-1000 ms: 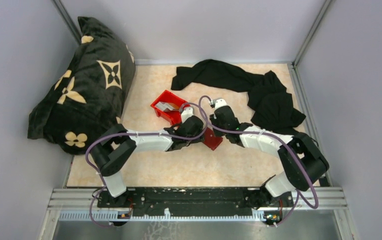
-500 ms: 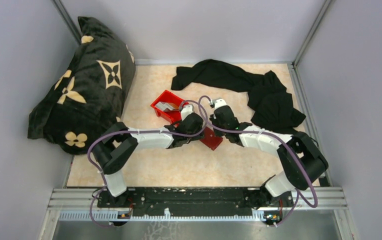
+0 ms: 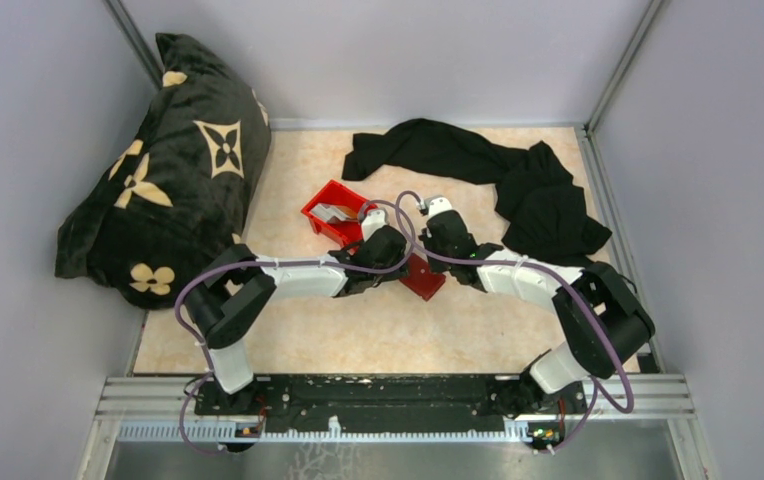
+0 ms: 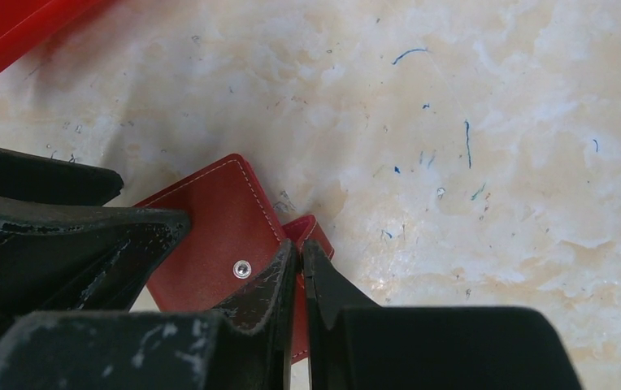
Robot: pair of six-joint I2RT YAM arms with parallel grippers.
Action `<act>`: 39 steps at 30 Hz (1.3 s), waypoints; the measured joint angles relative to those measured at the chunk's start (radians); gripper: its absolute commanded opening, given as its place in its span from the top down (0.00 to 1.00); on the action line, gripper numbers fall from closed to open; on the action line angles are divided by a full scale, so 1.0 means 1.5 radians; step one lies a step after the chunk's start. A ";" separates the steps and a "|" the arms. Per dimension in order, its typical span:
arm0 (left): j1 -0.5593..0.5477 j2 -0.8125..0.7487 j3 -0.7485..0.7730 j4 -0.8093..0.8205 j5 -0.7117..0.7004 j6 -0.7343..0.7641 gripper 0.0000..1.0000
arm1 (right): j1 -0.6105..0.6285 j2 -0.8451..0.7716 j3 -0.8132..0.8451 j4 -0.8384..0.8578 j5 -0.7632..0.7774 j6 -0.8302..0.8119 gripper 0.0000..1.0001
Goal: Put the credit cards into the card holder
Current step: Close the card holder at the center of the board.
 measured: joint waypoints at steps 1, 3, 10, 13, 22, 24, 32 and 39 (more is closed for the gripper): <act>0.000 0.000 0.000 0.000 0.000 0.000 0.42 | 0.000 0.000 0.000 -0.001 0.001 0.000 0.94; 0.000 -0.001 0.000 0.000 0.000 0.000 0.42 | 0.000 0.000 0.000 -0.001 0.002 0.000 0.96; 0.000 -0.006 -0.001 -0.007 0.005 0.000 0.36 | 0.000 0.000 0.000 -0.002 0.008 0.000 1.00; -0.002 -0.018 -0.011 -0.014 0.008 -0.001 0.35 | 0.000 0.000 0.000 -0.002 0.010 0.000 1.00; -0.033 -0.058 -0.059 -0.018 -0.004 -0.026 0.38 | 0.001 0.000 0.009 -0.007 0.003 0.001 1.00; -0.043 -0.057 -0.059 -0.018 -0.007 -0.030 0.38 | 0.003 0.000 0.009 -0.007 0.002 0.001 1.00; -0.058 -0.038 -0.043 -0.014 -0.023 -0.036 0.39 | 0.033 0.006 0.009 -0.008 -0.001 0.003 1.00; -0.061 -0.032 -0.040 -0.008 -0.032 -0.048 0.39 | 0.051 0.029 0.014 -0.004 -0.001 0.014 1.00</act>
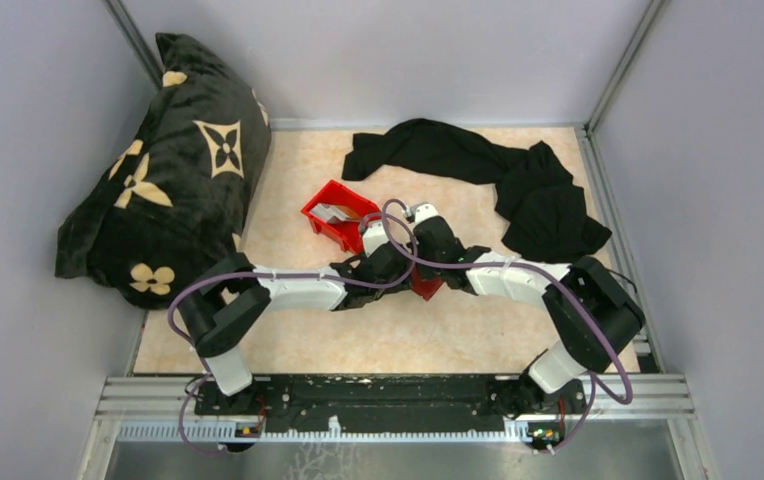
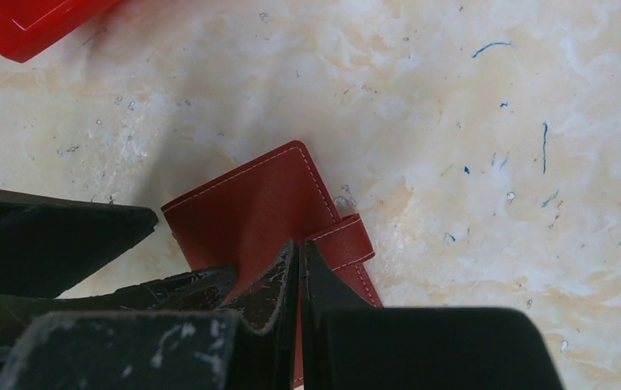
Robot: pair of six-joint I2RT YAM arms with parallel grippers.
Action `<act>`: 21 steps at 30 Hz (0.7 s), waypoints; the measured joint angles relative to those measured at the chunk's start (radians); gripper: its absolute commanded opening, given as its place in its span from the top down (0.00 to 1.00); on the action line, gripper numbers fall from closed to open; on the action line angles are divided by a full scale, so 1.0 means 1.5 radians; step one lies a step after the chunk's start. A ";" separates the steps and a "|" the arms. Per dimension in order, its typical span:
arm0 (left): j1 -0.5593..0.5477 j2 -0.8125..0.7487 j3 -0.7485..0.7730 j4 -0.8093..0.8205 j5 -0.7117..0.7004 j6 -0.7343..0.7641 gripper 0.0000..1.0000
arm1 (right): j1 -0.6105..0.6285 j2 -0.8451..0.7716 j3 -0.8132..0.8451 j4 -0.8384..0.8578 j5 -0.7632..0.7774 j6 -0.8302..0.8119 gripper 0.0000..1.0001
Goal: Put the credit cards into the card holder
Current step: Close the card holder at the center of the board.
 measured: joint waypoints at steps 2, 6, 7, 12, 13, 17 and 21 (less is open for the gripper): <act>0.000 0.003 0.000 0.006 0.000 -0.005 0.40 | 0.001 0.001 0.000 0.001 0.000 0.002 1.00; 0.000 0.005 0.000 0.014 0.000 -0.010 0.40 | 0.001 0.002 0.000 0.003 0.000 0.007 1.00; 0.000 0.006 0.000 0.016 0.000 -0.010 0.40 | 0.001 0.003 0.000 0.004 0.000 0.008 1.00; 0.000 0.006 0.000 0.017 0.000 -0.011 0.40 | 0.002 0.005 0.000 0.005 0.000 0.012 1.00; 0.000 0.006 0.000 0.017 0.000 -0.012 0.40 | 0.002 0.005 0.000 0.005 0.000 0.013 1.00; 0.000 0.008 0.000 0.023 0.000 -0.014 0.40 | 0.002 0.005 0.000 0.006 0.000 0.013 1.00; 0.000 0.009 0.000 0.024 0.000 -0.017 0.40 | 0.002 0.006 0.000 0.006 0.000 0.014 1.00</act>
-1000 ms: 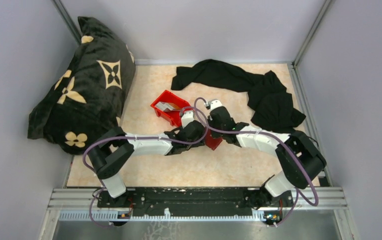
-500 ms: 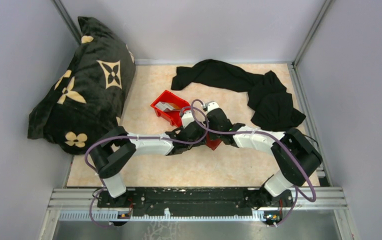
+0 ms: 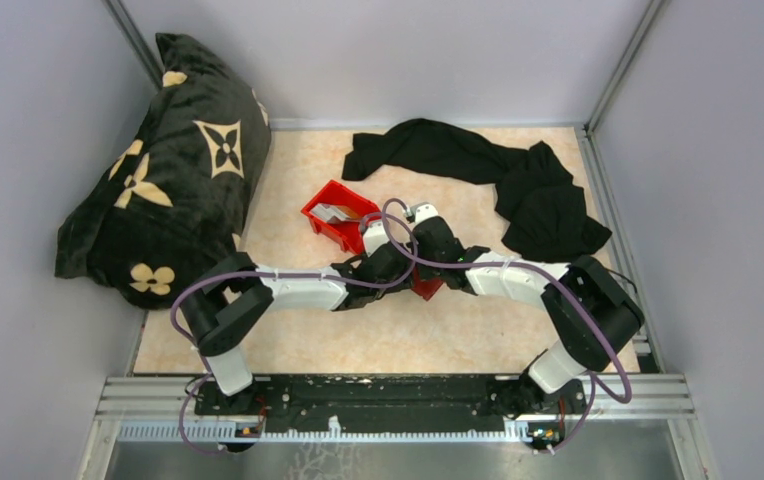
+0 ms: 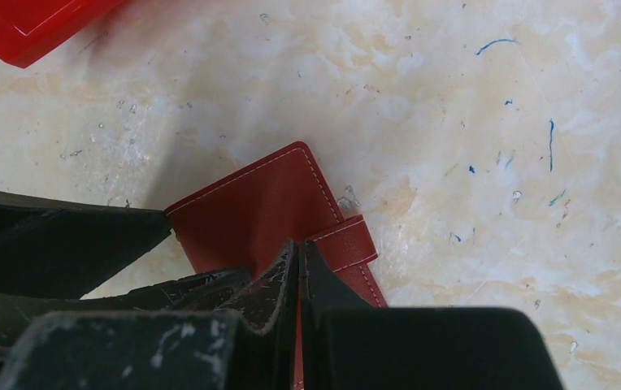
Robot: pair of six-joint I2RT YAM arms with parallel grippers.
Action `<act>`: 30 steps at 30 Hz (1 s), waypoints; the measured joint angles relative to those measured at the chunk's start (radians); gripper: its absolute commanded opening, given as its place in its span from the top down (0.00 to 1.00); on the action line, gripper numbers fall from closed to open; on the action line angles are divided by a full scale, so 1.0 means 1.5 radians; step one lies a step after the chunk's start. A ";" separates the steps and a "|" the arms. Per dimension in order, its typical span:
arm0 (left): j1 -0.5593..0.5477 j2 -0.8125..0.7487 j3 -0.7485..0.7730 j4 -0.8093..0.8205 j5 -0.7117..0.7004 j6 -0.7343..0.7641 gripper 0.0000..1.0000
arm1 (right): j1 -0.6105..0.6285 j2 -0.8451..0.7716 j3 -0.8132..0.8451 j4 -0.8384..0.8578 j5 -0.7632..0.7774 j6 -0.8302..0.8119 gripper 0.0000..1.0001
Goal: Put the credit cards into the card holder
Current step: Close the card holder at the center of the board.
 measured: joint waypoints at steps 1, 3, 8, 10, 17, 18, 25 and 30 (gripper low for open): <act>0.000 0.000 0.000 0.000 0.000 0.000 0.40 | 0.000 0.000 0.000 0.000 0.000 0.001 1.00; 0.000 0.001 0.000 0.001 0.000 0.000 0.40 | 0.000 0.000 0.000 0.000 0.000 0.002 1.00; 0.000 0.003 0.002 0.002 0.000 0.000 0.41 | 0.000 0.001 0.000 0.000 -0.001 0.004 1.00; 0.000 0.004 0.003 0.002 -0.001 0.000 0.40 | 0.000 0.001 0.000 0.000 -0.001 0.004 1.00; 0.000 0.005 0.004 0.002 -0.001 0.000 0.41 | 0.001 0.001 0.000 0.000 -0.002 0.010 1.00; 0.000 0.005 0.005 0.002 -0.001 0.000 0.41 | 0.001 0.001 0.000 0.000 -0.002 0.011 1.00; 0.000 0.007 0.005 0.003 -0.001 -0.001 0.41 | 0.002 0.001 -0.004 0.008 -0.002 0.020 1.00; 0.000 0.007 0.005 0.003 -0.002 -0.003 0.42 | 0.002 0.001 -0.023 0.036 0.000 0.032 1.00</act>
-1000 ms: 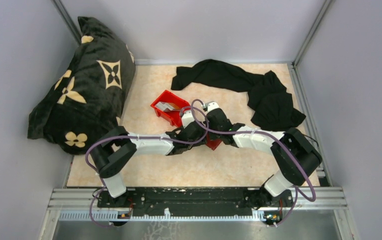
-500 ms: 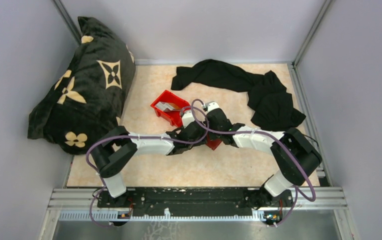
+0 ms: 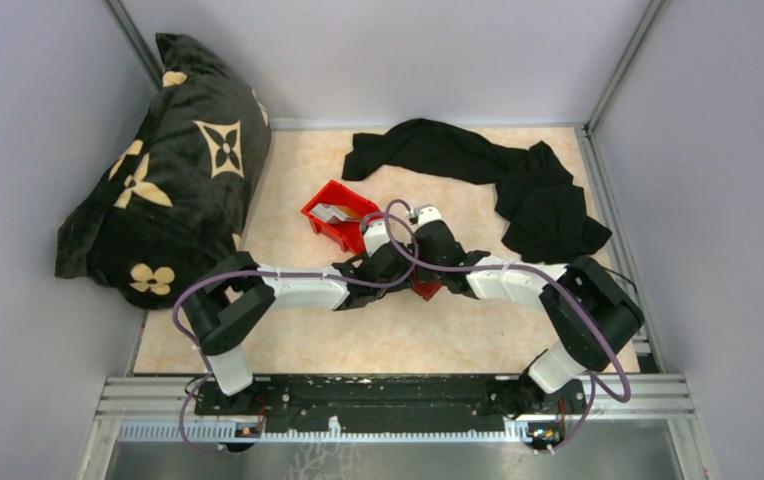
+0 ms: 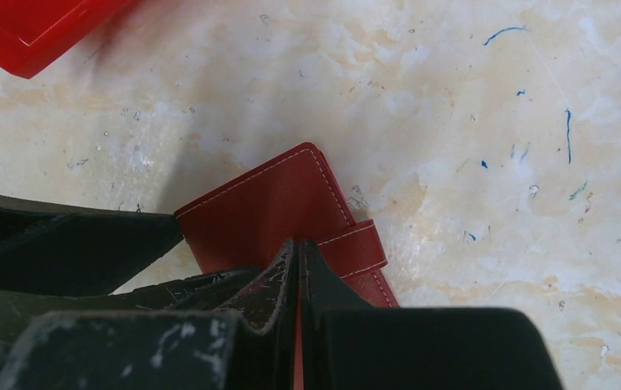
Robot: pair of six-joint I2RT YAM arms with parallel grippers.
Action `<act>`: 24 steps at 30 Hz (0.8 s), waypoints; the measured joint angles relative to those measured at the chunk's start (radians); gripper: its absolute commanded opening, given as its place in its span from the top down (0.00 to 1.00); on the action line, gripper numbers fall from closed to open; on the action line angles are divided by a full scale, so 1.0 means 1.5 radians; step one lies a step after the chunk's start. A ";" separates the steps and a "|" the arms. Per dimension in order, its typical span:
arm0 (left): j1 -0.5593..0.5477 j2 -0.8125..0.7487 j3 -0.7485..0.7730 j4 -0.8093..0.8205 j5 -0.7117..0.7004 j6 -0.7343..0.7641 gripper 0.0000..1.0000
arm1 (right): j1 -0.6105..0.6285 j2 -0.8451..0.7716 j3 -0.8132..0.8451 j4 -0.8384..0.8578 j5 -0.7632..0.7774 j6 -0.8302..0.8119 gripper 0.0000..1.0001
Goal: Put the credit cards into the card holder
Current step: Close the card holder at the center of the board.
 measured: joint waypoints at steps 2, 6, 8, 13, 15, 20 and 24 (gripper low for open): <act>0.000 0.000 0.000 0.000 -0.001 -0.001 0.42 | 0.000 0.000 -0.006 0.011 0.001 0.006 1.00; 0.000 0.000 0.000 0.000 -0.001 -0.002 0.42 | 0.003 -0.002 -0.024 0.042 0.007 0.019 1.00; 0.000 0.000 0.000 0.000 -0.001 -0.002 0.42 | 0.003 -0.003 -0.032 0.056 0.010 0.026 1.00; 0.000 0.002 0.002 -0.001 -0.001 -0.002 0.42 | 0.003 -0.008 -0.053 0.088 0.020 0.049 1.00; 0.000 0.004 0.005 -0.002 -0.002 -0.002 0.42 | 0.003 -0.013 -0.062 0.096 0.027 0.060 1.00; 0.000 0.010 0.012 -0.002 -0.001 -0.002 0.43 | 0.003 -0.035 -0.091 0.110 0.049 0.087 1.00; -0.001 0.014 0.017 -0.002 -0.001 -0.002 0.43 | 0.003 -0.049 -0.110 0.120 0.064 0.109 1.00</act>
